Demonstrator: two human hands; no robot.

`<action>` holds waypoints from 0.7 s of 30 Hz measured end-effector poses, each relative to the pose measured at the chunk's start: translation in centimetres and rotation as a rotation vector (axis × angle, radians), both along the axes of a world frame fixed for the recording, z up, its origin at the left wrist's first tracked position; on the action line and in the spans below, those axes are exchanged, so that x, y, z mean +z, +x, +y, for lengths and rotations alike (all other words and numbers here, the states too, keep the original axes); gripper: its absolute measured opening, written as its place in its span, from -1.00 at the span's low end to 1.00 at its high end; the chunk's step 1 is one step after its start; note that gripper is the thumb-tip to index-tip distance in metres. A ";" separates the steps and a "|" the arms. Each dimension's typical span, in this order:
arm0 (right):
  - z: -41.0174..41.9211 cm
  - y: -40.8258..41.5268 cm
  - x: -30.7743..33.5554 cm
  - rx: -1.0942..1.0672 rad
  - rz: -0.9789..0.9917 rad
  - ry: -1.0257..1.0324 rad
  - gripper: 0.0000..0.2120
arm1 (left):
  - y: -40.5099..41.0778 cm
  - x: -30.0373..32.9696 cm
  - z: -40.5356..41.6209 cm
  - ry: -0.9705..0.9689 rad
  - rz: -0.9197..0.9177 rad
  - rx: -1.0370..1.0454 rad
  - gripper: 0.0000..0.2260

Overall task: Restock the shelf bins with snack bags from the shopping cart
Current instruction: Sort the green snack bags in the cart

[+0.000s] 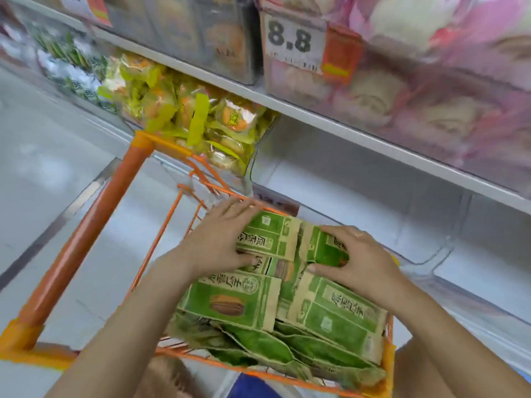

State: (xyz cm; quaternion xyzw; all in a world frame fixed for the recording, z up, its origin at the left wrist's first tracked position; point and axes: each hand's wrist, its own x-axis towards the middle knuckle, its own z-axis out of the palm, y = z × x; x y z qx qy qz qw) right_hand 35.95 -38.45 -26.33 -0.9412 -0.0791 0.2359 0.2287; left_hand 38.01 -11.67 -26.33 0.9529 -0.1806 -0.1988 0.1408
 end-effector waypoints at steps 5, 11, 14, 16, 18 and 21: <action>-0.4 -0.5 -0.9 -0.024 -0.099 0.140 -0.13 | 0.0 -1.0 -0.5 0.018 0.028 -0.008 -0.05; -0.2 -1.2 -2.4 0.002 -0.326 0.134 -0.41 | -0.8 0.3 -1.0 0.138 -0.091 -0.068 -0.08; 0.1 -1.4 -2.2 -0.073 -0.486 0.211 -0.44 | -2.3 1.5 -1.1 0.012 -0.205 -0.018 -0.17; 0.0 -2.2 -1.5 -0.231 -0.632 0.365 -0.48 | -4.2 2.5 -2.0 -0.058 -0.242 0.000 -0.26; 0.0 -2.6 0.2 -0.384 -0.738 0.570 -0.48 | -5.1 3.1 -3.1 -0.058 -0.287 -0.019 -0.32; 1.2 -3.1 2.6 -0.455 -0.754 0.668 -0.41 | -6.6 3.5 -5.8 -0.371 -0.157 0.071 -0.34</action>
